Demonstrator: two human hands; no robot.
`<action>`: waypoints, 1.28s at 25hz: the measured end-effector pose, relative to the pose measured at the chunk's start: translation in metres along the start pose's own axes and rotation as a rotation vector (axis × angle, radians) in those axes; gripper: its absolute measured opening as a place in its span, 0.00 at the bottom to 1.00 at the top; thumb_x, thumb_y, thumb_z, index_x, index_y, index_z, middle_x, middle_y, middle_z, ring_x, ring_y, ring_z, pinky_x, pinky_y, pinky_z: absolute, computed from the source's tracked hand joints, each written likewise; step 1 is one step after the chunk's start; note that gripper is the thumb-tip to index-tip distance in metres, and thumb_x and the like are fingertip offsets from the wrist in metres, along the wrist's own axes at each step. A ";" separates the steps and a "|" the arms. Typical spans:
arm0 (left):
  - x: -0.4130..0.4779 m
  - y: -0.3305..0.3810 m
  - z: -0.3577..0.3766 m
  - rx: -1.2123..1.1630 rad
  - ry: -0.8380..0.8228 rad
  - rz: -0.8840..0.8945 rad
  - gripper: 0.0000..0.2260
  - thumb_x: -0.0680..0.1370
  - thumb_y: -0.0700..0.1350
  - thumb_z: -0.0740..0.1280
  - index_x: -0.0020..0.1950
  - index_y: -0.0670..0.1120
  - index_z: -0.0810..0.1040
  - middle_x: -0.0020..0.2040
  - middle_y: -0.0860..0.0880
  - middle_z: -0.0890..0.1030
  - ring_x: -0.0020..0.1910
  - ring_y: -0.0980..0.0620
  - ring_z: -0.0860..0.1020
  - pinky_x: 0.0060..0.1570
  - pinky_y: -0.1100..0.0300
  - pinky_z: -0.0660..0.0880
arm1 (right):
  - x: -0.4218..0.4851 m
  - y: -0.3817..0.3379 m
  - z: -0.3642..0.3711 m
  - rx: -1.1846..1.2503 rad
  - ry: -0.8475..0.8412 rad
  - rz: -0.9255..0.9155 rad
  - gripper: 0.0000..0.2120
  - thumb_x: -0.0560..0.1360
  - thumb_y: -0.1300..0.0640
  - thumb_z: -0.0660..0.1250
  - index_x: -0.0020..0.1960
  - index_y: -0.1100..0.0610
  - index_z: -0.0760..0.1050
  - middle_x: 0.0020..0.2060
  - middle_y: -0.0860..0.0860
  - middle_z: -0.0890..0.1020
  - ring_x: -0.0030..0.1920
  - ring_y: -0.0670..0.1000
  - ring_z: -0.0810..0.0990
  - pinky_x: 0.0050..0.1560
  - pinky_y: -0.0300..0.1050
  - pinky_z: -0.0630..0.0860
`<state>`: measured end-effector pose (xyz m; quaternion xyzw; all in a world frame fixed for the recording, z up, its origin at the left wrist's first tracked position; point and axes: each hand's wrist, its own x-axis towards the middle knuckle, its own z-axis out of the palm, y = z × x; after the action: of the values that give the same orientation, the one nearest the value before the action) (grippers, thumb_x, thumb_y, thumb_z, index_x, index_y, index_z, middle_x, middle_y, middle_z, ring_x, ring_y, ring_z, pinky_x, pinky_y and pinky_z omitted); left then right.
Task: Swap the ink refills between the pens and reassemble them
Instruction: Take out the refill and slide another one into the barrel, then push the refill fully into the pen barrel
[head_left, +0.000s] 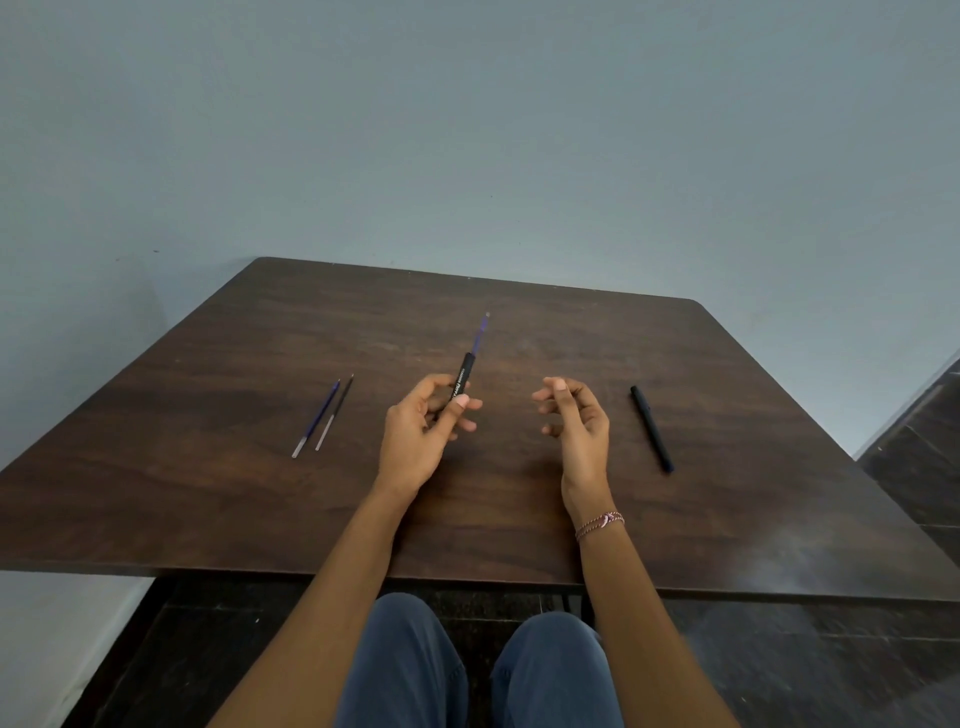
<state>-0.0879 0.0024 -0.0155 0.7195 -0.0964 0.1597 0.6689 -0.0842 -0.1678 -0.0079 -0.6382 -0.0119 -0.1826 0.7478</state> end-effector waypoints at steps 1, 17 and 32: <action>0.001 -0.001 -0.001 -0.041 0.056 -0.010 0.06 0.78 0.42 0.65 0.54 0.44 0.74 0.45 0.49 0.85 0.37 0.51 0.83 0.35 0.61 0.77 | -0.001 0.000 0.000 -0.006 -0.014 0.000 0.07 0.79 0.56 0.61 0.48 0.54 0.78 0.40 0.47 0.82 0.38 0.40 0.77 0.36 0.36 0.72; 0.006 -0.004 -0.018 -0.305 0.599 -0.152 0.05 0.78 0.43 0.64 0.53 0.46 0.72 0.46 0.47 0.84 0.39 0.54 0.83 0.32 0.67 0.77 | -0.009 0.002 0.022 -0.671 -0.250 -0.234 0.03 0.75 0.52 0.68 0.44 0.50 0.79 0.41 0.46 0.82 0.46 0.44 0.76 0.45 0.32 0.68; 0.005 -0.006 -0.018 -0.253 0.640 -0.181 0.08 0.77 0.43 0.66 0.55 0.43 0.74 0.41 0.47 0.84 0.38 0.53 0.83 0.38 0.62 0.78 | 0.002 0.001 0.119 -1.432 -0.506 -0.481 0.10 0.77 0.60 0.58 0.55 0.59 0.75 0.53 0.55 0.79 0.60 0.57 0.70 0.49 0.49 0.73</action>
<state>-0.0831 0.0212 -0.0180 0.5499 0.1633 0.3038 0.7606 -0.0570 -0.0544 0.0137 -0.9657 -0.1985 -0.1517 0.0705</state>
